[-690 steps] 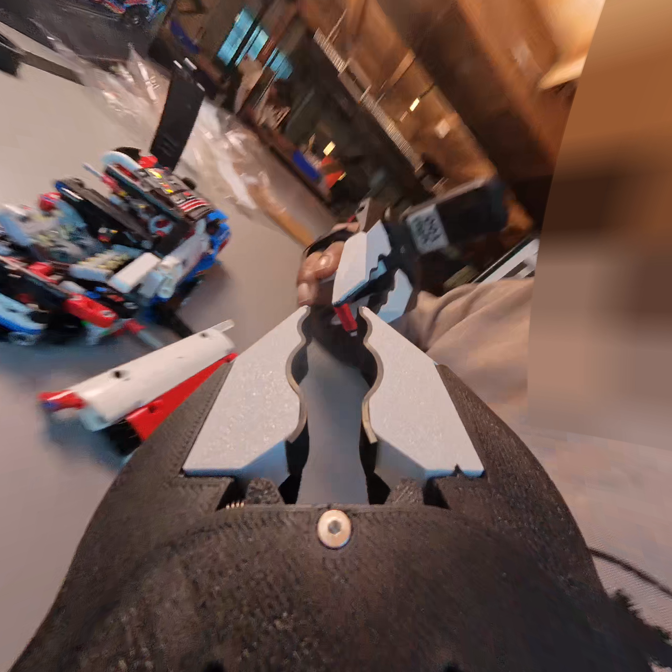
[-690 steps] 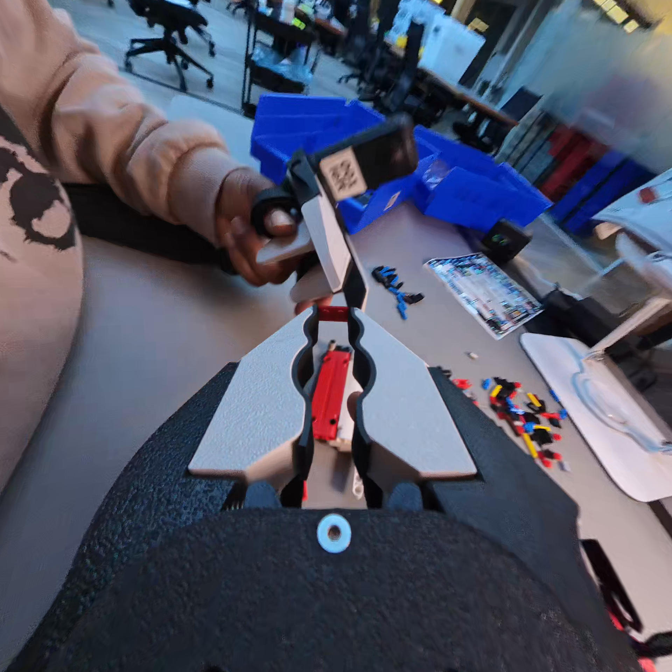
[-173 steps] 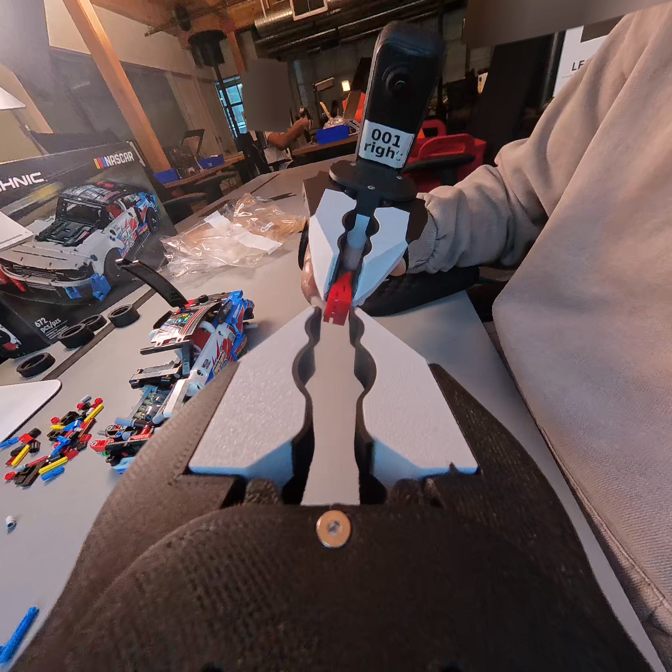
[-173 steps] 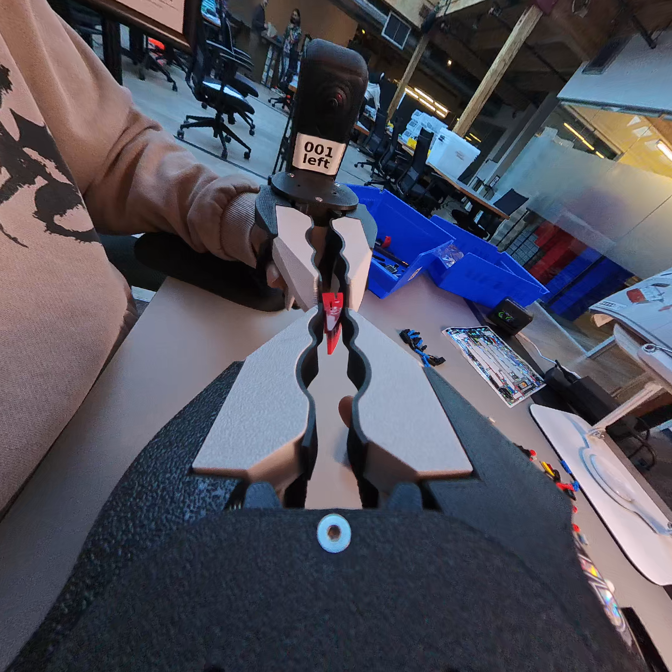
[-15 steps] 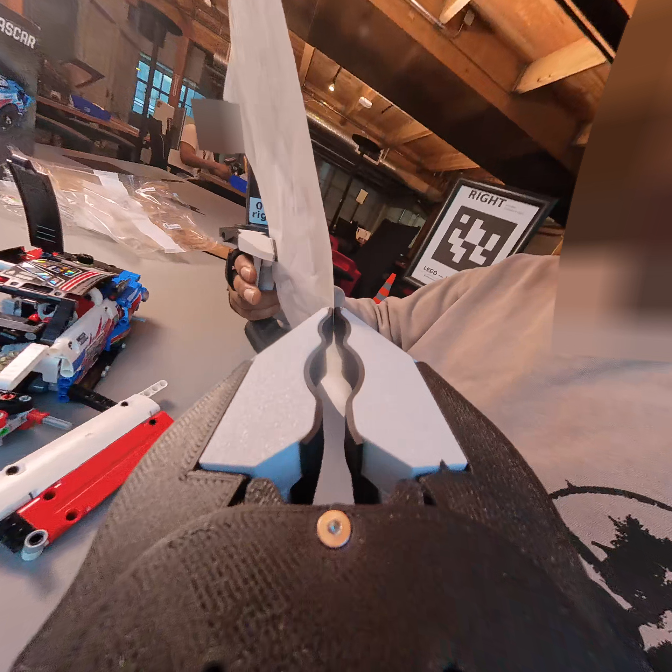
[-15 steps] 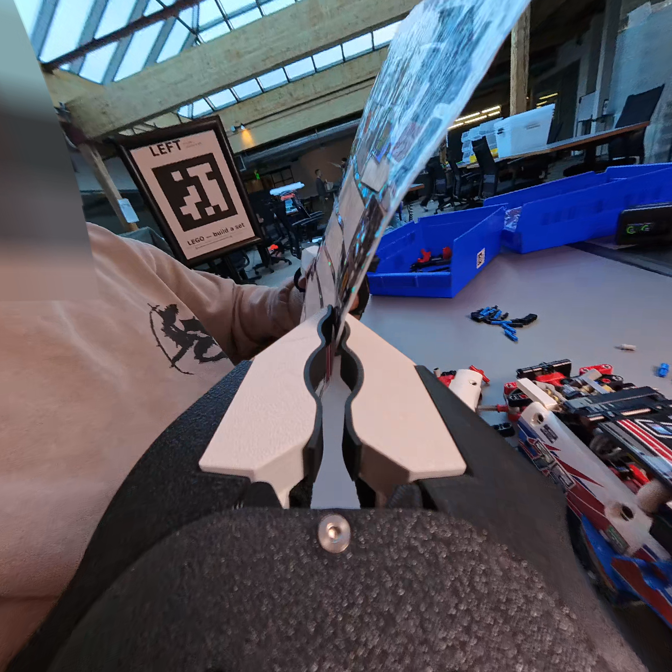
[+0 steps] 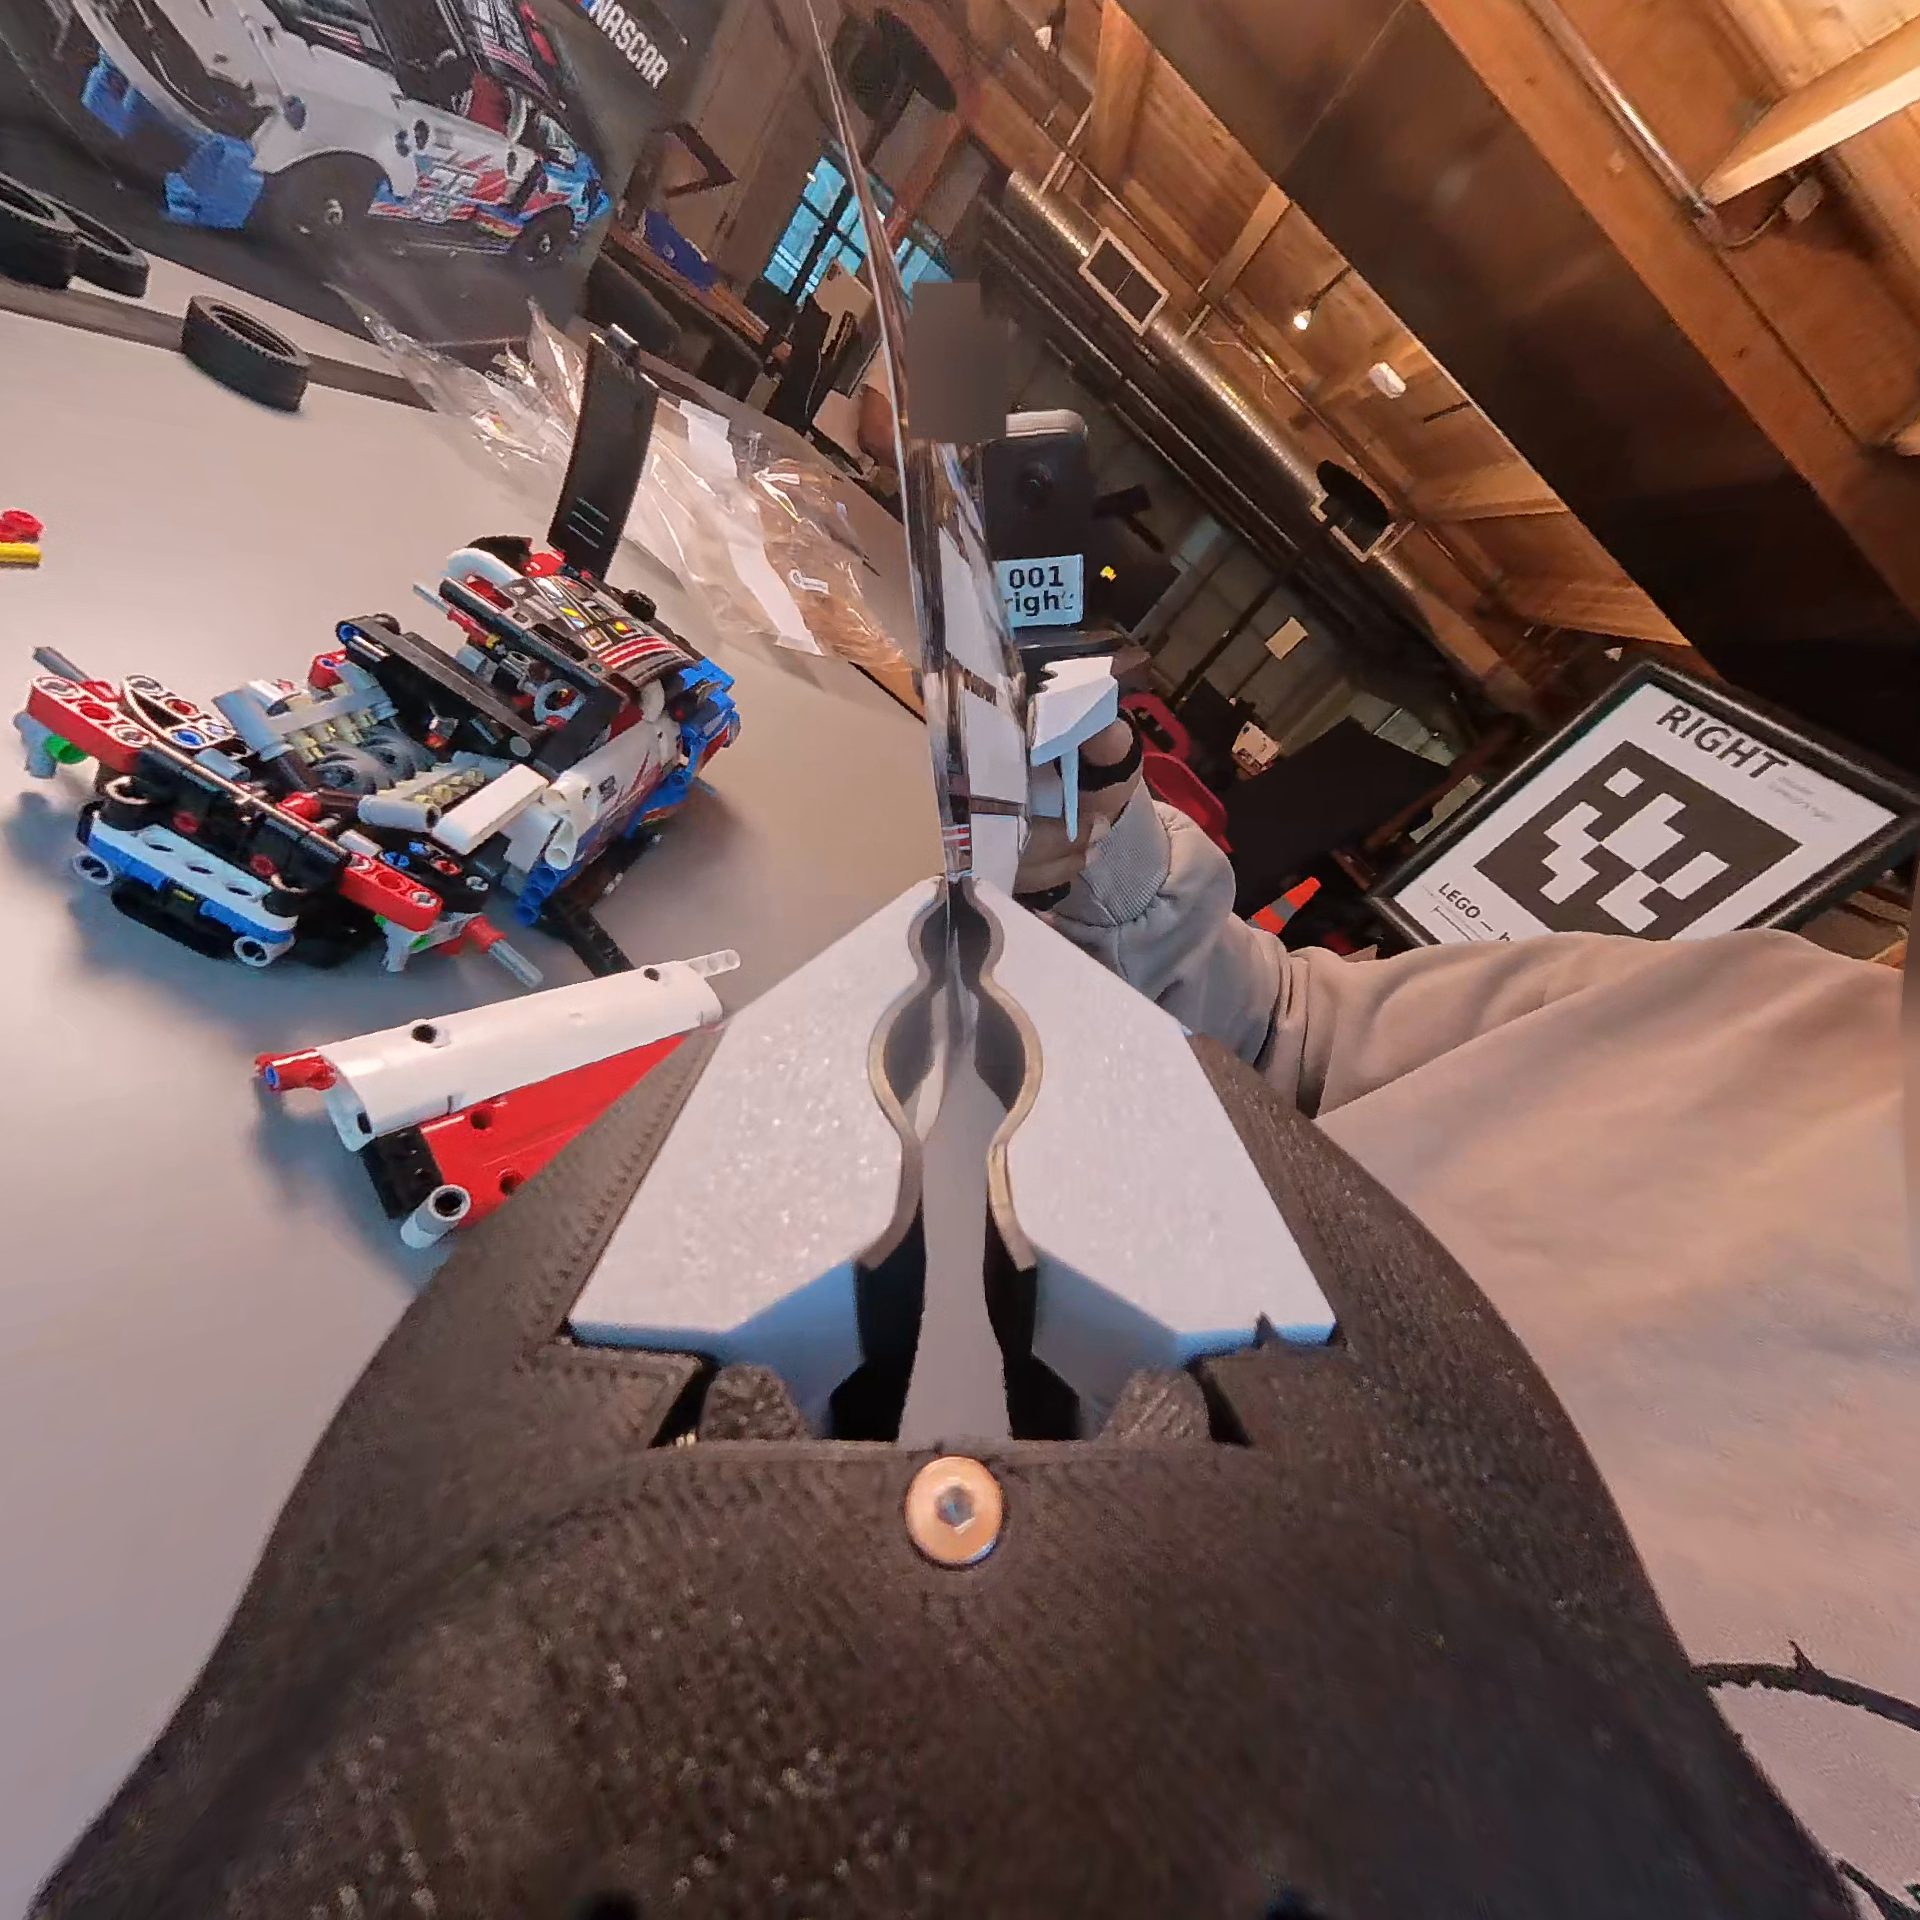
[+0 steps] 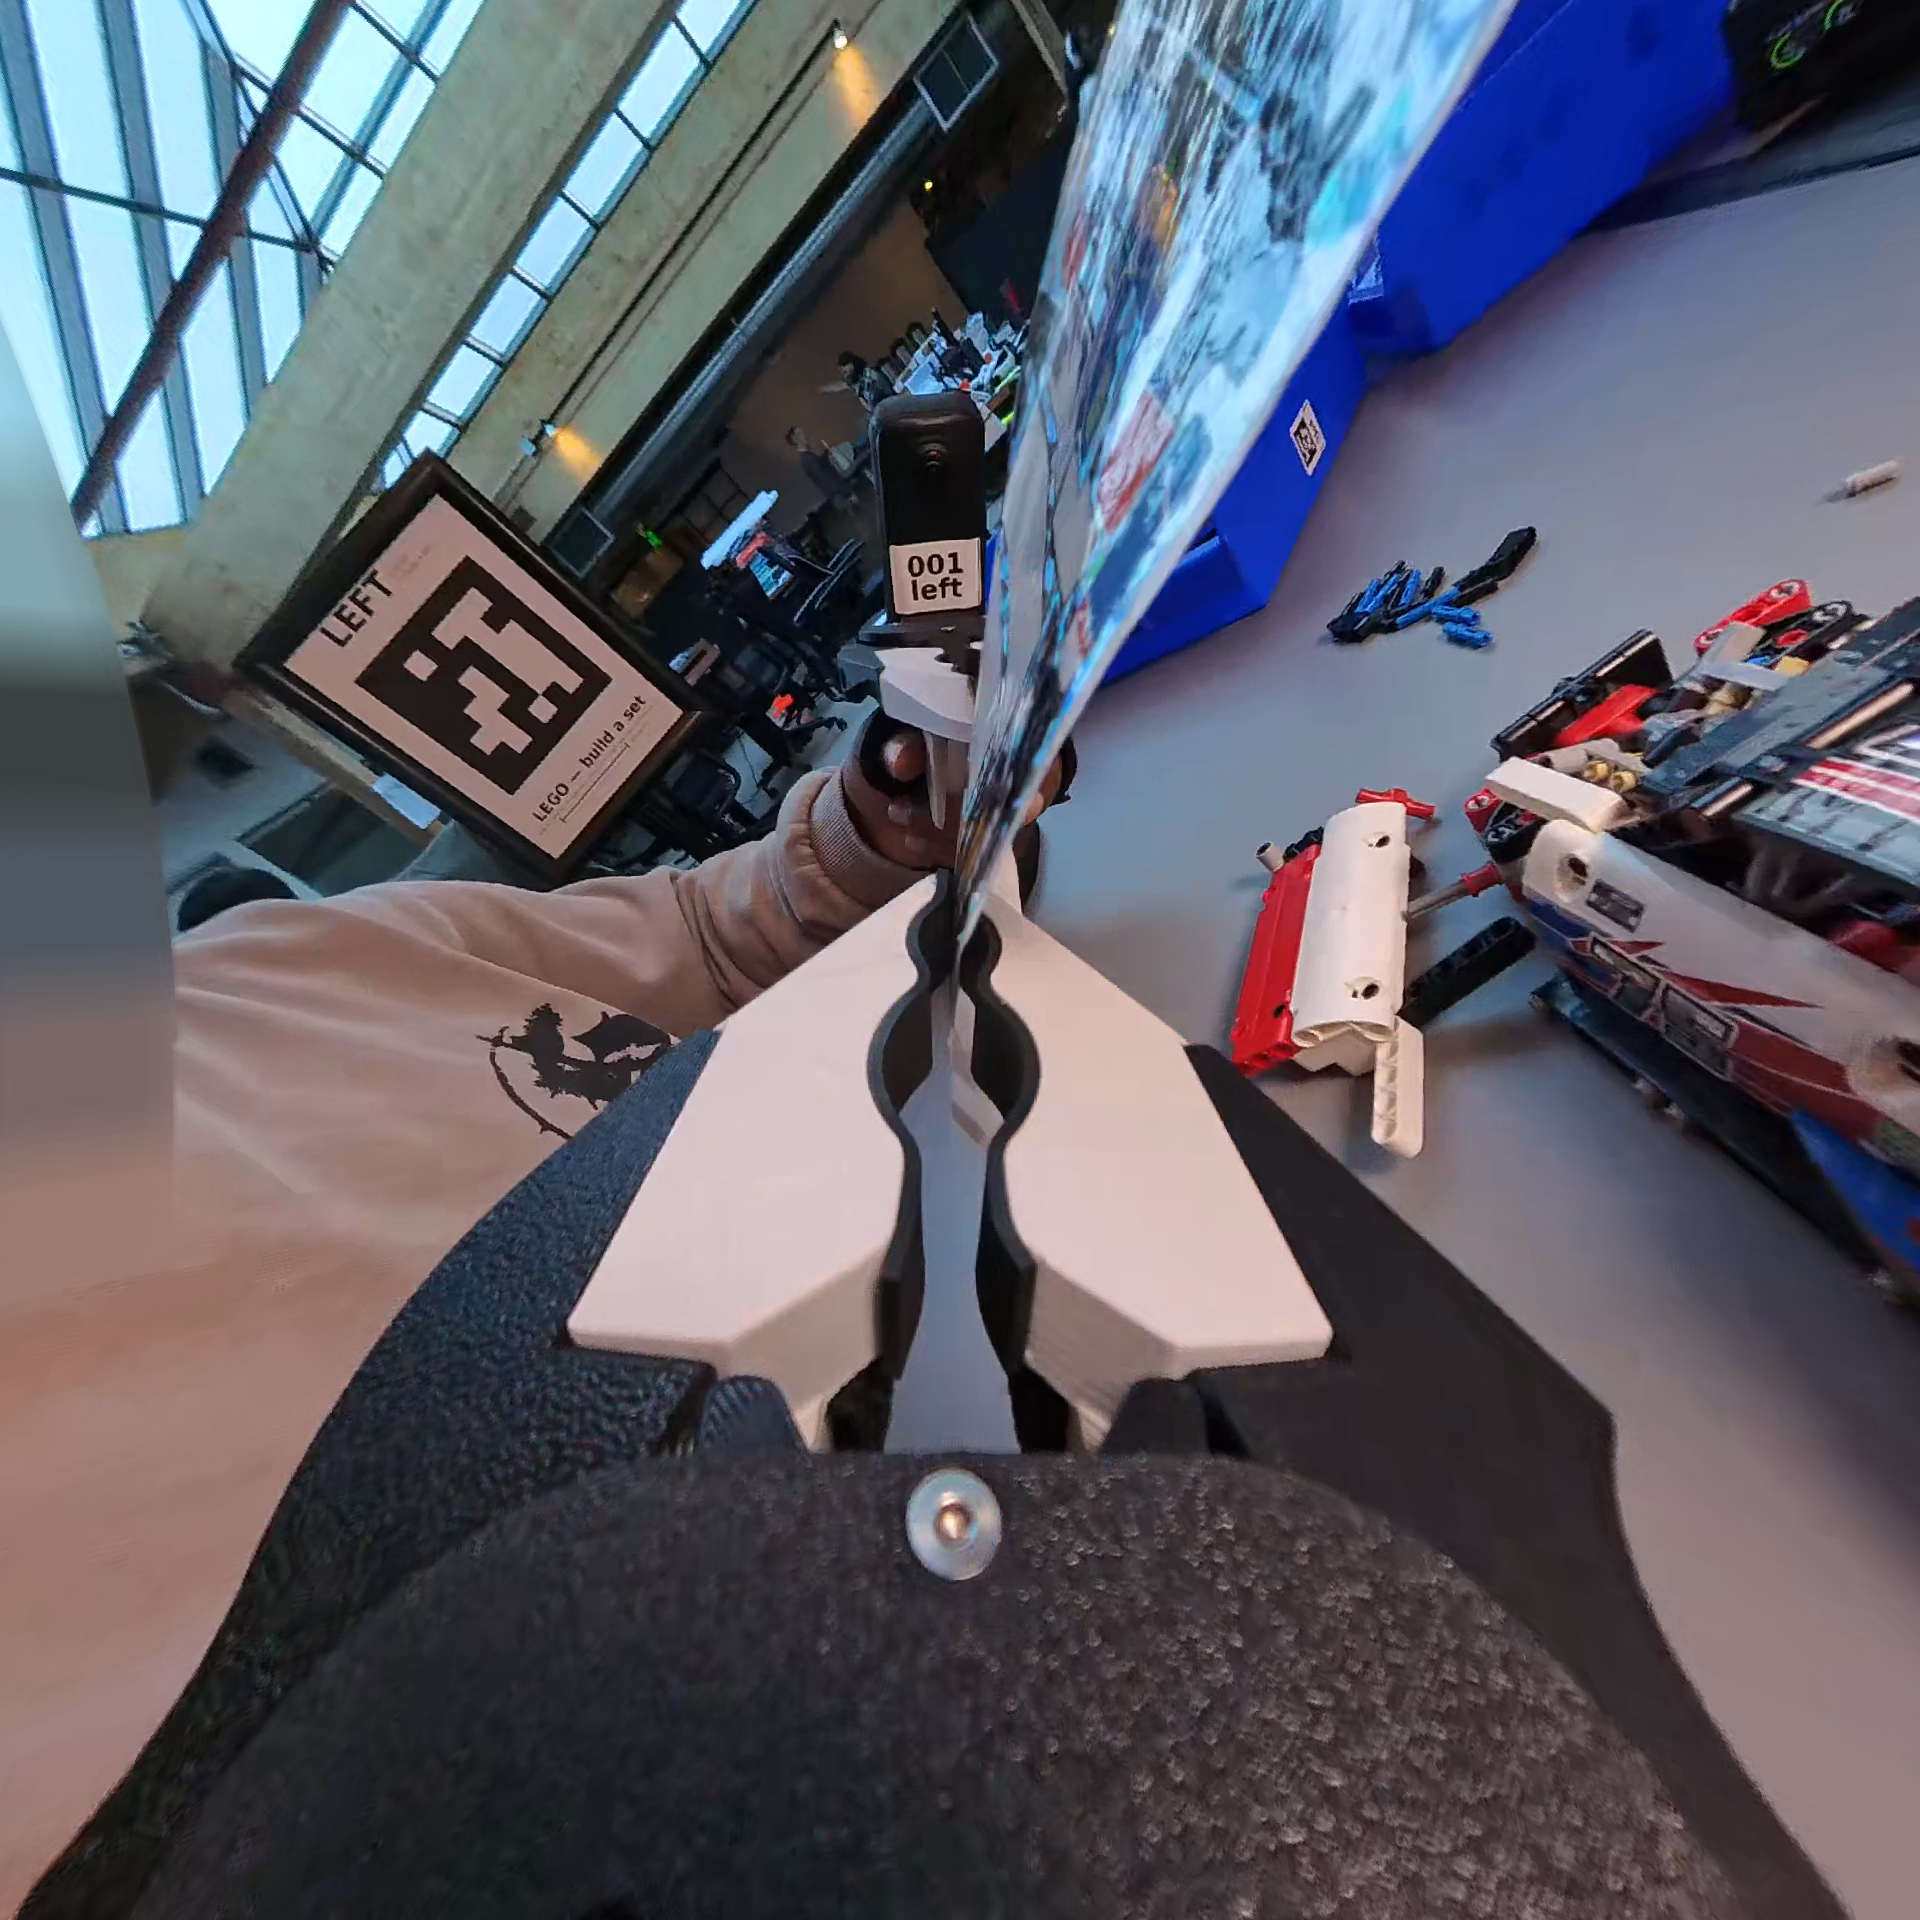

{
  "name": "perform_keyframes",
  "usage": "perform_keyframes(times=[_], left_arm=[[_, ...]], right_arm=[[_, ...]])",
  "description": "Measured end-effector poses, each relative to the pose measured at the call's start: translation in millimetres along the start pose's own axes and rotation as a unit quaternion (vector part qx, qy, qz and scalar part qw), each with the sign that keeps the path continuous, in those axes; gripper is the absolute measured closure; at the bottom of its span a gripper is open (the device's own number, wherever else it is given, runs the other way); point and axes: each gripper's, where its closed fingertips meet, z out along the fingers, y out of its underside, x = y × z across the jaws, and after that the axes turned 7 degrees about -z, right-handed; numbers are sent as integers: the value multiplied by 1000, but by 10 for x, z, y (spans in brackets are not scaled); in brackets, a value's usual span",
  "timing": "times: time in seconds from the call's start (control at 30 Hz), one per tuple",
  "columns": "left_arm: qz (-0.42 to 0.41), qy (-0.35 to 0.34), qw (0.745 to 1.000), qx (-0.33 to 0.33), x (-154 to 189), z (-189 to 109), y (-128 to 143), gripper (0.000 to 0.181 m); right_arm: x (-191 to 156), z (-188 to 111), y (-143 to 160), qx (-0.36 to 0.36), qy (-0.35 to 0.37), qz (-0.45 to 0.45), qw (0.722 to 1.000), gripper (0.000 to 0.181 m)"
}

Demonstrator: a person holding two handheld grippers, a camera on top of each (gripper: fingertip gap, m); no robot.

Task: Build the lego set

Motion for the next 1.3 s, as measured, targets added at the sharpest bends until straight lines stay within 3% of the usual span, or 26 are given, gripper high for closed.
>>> perform_keyframes(times=[0.1,0.3,0.4,0.57,0.77,0.97,1.3], left_arm=[[14,16,1000,-17,11,-15,59,181],[56,32,998,-8,46,-64,0,152],[65,51,996,-15,129,-3,53,156],[70,77,995,-1,221,36,87,178],[116,56,991,24,211,-55,-28,169],[122,47,991,15,197,-52,15,181],[94,36,995,24,121,-88,-27,181]], right_arm=[[-27,-2,18,0,-17,15,1000,181],[-39,20,47,3,-35,42,998,181],[-52,85,126,-10,-43,47,998,181],[-122,161,305,-57,-59,13,997,181],[-208,146,400,-86,-77,-20,993,181],[-244,177,481,-103,-87,-27,990,181],[-170,136,335,-63,-61,-58,994,181]])
